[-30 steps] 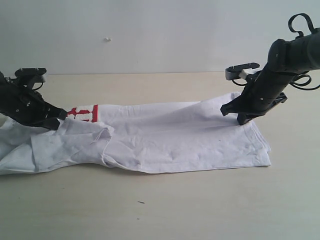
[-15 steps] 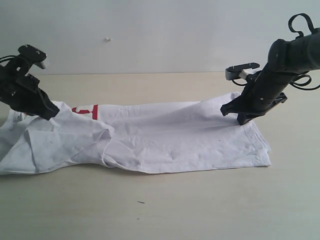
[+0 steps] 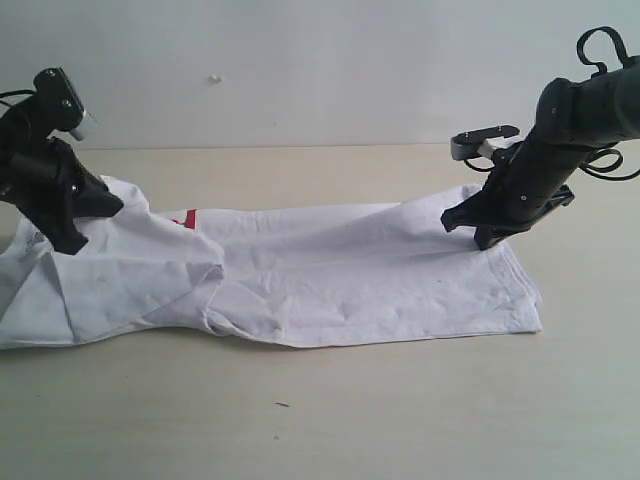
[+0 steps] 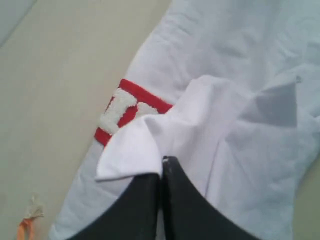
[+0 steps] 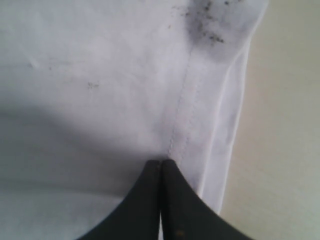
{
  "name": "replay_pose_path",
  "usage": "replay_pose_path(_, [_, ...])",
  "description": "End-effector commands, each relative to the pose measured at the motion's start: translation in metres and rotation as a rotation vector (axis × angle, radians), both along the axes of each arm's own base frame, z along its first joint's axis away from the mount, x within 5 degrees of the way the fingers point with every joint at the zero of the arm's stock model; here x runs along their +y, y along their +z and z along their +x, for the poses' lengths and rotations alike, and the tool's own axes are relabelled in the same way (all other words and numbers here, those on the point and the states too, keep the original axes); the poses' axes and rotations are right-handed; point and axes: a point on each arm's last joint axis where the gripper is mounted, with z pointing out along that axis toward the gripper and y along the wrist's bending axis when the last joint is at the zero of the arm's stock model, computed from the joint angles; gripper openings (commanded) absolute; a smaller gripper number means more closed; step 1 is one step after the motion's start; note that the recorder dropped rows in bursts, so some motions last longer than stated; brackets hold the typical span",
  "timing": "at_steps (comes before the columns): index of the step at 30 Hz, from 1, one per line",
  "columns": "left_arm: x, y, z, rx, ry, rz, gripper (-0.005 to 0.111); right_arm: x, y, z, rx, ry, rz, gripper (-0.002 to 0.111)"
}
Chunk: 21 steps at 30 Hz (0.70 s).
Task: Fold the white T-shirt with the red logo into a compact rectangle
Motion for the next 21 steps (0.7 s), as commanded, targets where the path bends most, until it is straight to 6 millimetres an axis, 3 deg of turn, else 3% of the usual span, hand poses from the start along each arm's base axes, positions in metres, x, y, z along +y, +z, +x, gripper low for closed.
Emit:
replay_pose_path(1, [0.011,-0.029,-0.008,-0.095,-0.105,0.213,0.0,-0.001,-0.013,-0.003,0.041,0.002,0.003,0.0])
replay_pose_path(4, [0.02,-0.053,-0.014,-0.093,-0.097,0.332,0.006,-0.001,-0.013,-0.003,0.041,0.002,0.003,0.0])
replay_pose_path(7, [0.02,-0.061,-0.016,-0.06,-0.084,0.312,0.014,-0.001,-0.013,-0.003,0.041,0.002,0.003,0.0])
replay_pose_path(14, [0.0,-0.05,-0.018,-0.095,-0.127,0.296,0.025,-0.001,-0.014,-0.003,0.046,0.003,0.004,0.0])
replay_pose_path(21, [-0.021,-0.04,-0.031,-0.126,-0.35,0.367,0.038,-0.001,-0.014,-0.004,0.05,0.003,0.005,0.0])
